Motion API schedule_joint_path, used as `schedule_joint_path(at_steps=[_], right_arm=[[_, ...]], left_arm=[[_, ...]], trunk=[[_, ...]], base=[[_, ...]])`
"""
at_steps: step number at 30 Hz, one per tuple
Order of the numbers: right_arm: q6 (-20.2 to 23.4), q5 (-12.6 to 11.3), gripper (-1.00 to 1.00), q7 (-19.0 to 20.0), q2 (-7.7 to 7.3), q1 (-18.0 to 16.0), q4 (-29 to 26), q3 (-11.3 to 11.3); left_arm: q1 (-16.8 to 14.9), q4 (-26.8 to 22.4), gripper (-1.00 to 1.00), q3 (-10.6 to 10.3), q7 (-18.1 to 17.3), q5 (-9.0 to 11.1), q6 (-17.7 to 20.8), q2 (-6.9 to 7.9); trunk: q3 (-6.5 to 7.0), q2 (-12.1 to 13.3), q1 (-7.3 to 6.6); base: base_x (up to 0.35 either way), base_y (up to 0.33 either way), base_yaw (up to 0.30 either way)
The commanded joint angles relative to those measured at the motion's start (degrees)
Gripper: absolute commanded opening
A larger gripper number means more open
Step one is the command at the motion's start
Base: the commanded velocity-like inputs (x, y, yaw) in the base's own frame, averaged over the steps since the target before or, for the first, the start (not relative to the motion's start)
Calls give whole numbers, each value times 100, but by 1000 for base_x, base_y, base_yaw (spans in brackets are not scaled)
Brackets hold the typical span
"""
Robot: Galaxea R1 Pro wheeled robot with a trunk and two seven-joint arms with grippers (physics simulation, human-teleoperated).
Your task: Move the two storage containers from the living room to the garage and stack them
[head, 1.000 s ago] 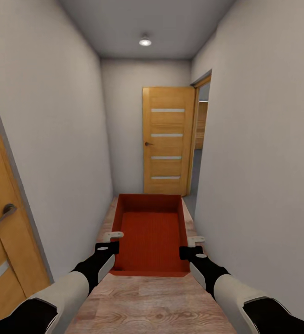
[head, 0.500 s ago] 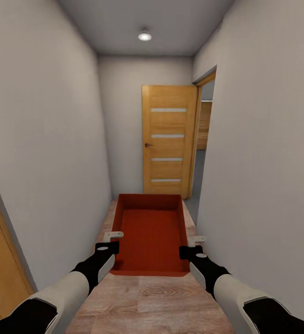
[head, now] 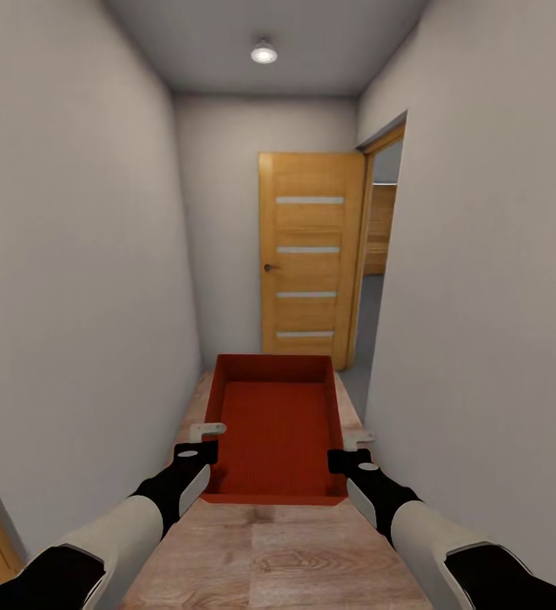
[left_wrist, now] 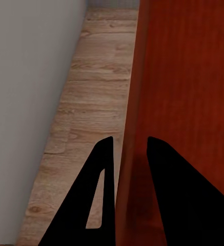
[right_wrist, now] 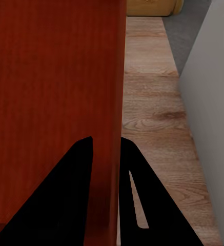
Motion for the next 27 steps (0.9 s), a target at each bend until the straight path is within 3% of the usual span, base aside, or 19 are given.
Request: schedule_joint_path(at_steps=[1, 27], right_arm=[[-8, -96, -100, -35, -5, -2, 40, -6], [-17, -96, -100, -35, -5, -1, 40, -2]], left_arm=[[-10, -32, -100, 104, 63, -99, -45, 13], [-9, -32, -100, 104, 63, -99, -45, 13]], trunk=[[-9, -7, 5], [-9, -7, 5]], base=[[323, 0, 0], [323, 0, 0]])
